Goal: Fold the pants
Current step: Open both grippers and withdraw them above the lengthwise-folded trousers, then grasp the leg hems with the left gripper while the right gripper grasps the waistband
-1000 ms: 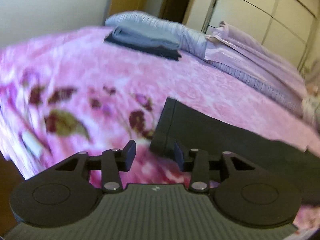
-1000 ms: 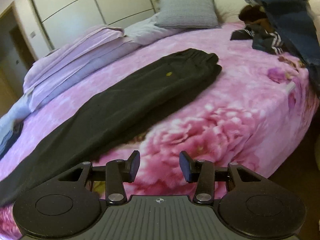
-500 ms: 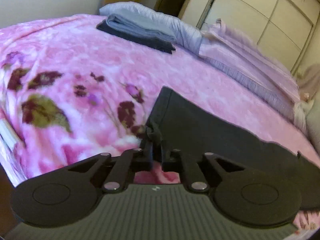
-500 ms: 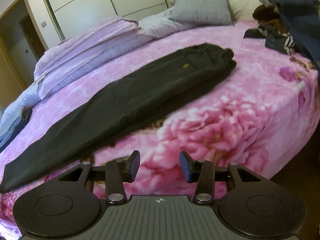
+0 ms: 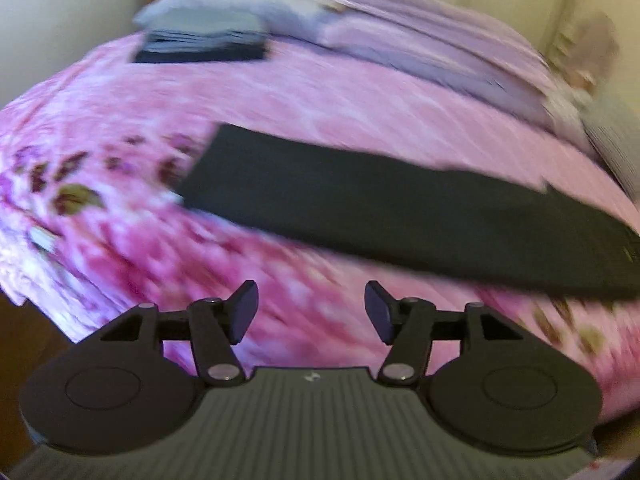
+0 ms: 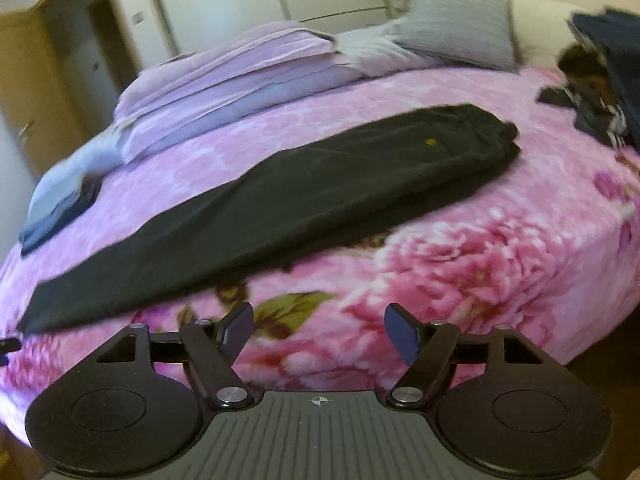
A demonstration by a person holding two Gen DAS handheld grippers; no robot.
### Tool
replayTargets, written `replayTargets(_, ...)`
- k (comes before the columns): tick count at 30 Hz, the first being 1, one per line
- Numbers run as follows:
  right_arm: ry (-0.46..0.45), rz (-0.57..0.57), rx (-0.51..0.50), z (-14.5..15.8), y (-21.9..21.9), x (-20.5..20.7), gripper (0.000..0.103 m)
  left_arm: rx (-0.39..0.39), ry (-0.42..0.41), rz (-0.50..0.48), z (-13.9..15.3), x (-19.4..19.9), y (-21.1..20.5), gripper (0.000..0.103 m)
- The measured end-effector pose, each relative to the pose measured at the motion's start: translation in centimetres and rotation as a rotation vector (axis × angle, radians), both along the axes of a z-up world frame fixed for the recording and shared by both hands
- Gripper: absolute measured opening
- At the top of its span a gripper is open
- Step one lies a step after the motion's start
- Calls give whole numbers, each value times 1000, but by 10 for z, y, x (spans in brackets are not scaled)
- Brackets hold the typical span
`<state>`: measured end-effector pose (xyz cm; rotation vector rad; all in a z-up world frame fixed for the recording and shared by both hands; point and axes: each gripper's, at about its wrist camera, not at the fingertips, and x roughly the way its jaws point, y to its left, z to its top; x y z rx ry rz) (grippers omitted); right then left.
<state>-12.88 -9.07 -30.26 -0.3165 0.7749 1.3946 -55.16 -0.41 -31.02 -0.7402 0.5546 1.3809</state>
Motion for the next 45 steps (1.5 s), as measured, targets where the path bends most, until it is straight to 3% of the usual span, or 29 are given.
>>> replayTargets(6, -47, 38, 28, 18, -21, -15, 70, 15, 56, -162, 12, 52, -43, 55)
replayTargets(18, -59, 14, 70, 34, -68, -13, 72, 66, 102, -308, 31, 92, -85, 56)
replayTargets(33, -40, -38, 71, 34, -77, 7, 72, 83, 126, -345, 43, 112, -87, 57)
replayTargets(41, -26, -42, 81, 38, -69, 19, 72, 77, 147, -347, 43, 126, -67, 59)
replayTargets(45, -28, -61, 75, 39, -60, 32, 72, 82, 69, -360, 36, 125, -47, 59)
